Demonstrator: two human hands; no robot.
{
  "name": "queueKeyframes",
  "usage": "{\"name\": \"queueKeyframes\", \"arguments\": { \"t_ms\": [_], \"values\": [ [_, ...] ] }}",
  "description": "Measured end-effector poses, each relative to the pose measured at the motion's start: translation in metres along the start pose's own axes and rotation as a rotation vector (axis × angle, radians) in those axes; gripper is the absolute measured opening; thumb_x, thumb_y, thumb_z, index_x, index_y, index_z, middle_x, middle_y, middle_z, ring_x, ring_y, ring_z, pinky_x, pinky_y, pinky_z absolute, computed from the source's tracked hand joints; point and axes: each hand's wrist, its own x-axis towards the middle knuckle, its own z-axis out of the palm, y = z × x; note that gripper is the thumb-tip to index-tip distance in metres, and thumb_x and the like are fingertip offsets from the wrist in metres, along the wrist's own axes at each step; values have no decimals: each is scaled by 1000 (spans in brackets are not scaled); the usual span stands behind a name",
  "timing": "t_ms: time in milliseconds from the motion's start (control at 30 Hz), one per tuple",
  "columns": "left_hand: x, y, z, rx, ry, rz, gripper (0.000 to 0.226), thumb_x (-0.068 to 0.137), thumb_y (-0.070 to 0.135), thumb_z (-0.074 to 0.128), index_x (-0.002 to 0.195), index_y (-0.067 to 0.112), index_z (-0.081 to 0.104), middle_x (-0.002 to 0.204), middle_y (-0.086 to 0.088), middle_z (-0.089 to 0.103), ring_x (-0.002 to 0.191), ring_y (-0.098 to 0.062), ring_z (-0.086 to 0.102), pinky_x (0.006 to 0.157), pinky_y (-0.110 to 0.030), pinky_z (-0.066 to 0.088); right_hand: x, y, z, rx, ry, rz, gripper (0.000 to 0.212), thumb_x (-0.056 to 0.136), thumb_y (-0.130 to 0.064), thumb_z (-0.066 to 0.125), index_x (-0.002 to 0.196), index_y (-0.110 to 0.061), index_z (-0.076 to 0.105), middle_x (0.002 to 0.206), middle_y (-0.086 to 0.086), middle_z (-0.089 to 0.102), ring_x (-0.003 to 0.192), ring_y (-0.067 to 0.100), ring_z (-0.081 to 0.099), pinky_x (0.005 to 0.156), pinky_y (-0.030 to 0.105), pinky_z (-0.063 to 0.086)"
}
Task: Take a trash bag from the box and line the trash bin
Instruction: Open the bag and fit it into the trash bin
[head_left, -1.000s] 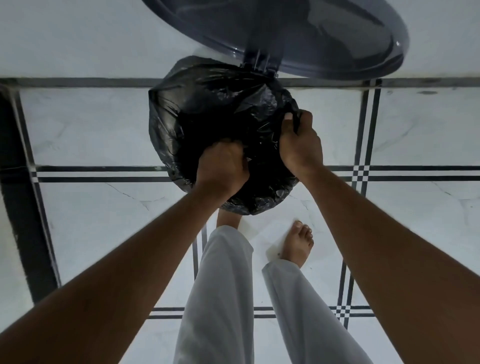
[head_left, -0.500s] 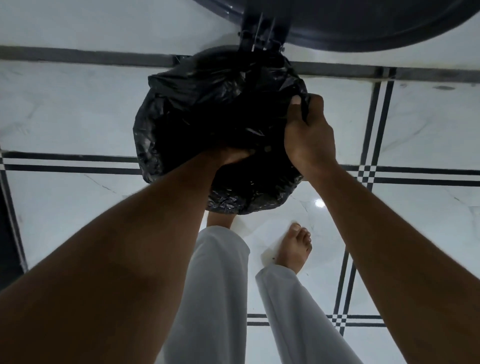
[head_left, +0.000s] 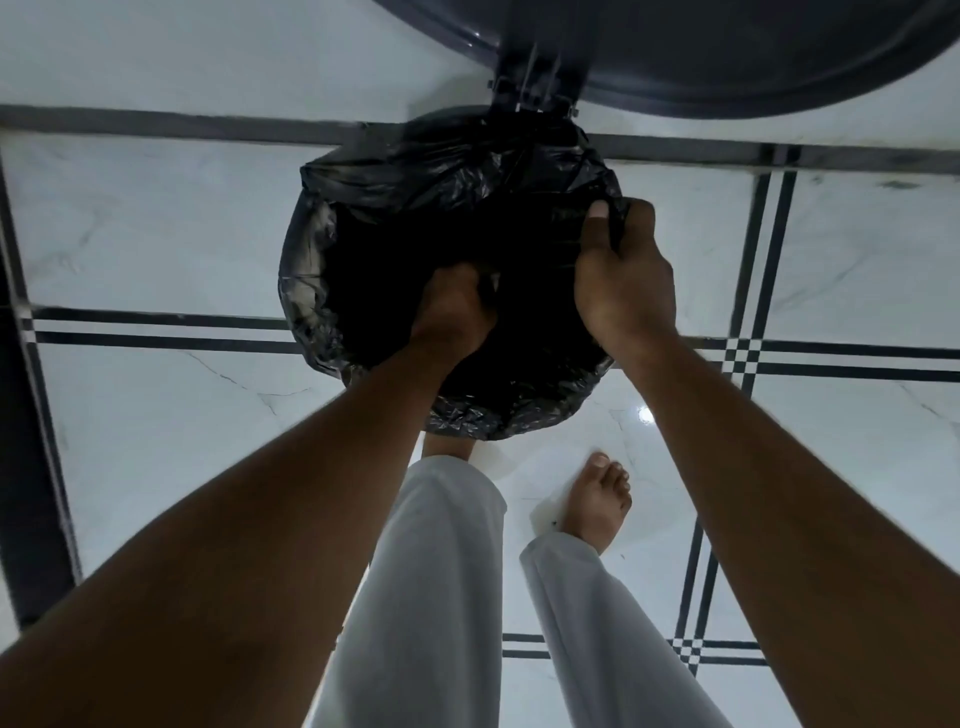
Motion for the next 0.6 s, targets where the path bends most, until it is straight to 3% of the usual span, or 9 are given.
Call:
{"name": "queueKeyframes", "arguments": {
  "t_ms": [67,167,233,367,467,533,600],
  "values": [
    [22,-14,16,16,-98,-53,43,104,15,70,147,11,70,151,-21,68,144,-39,61,121,-39,45,3,5,1,-7,11,-14,41,119,-50,34,145,-22,50,91,-18,59,97,23,65,92,40,51],
    [50,-32,42,91,-319,-156,68,111,33,66,171,15,38,176,-19,36,163,-41,33,132,-46,26,6,12,3,-9,22,-42,40,120,-49,35,142,-21,51,93,-16,62,95,21,67,90,40,51],
    [61,-44,52,180,-388,-213,82,110,44,65,176,18,22,183,-18,19,168,-42,20,135,-52,18,8,14,3,-1,30,-53,39,120,-49,35,140,-21,52,93,-15,64,99,24,68,92,41,53],
    [48,-31,36,171,-439,-176,95,107,58,64,178,20,13,184,-17,13,168,-43,16,135,-53,17,8,15,5,0,51,-67,37,120,-49,35,139,-23,52,92,-16,64,88,11,65,88,38,49],
    [26,-14,24,247,-271,-76,72,115,41,55,174,10,27,181,-20,24,168,-40,21,134,-45,18,4,13,3,-7,43,-60,38,119,-50,35,140,-23,52,91,-17,63,90,17,66,88,38,50],
    [14,-6,19,305,-36,5,57,110,28,61,161,4,51,167,-24,49,157,-42,44,128,-45,35,2,8,2,-8,31,-42,39,119,-50,35,141,-23,52,90,-18,61,98,24,66,93,41,52],
    [10,-4,15,247,67,38,39,104,17,64,142,7,70,145,-22,69,136,-43,66,113,-46,52,0,4,1,-11,21,-29,39,119,-51,35,140,-23,51,90,-17,60,100,26,67,96,44,55]
  ]
}}
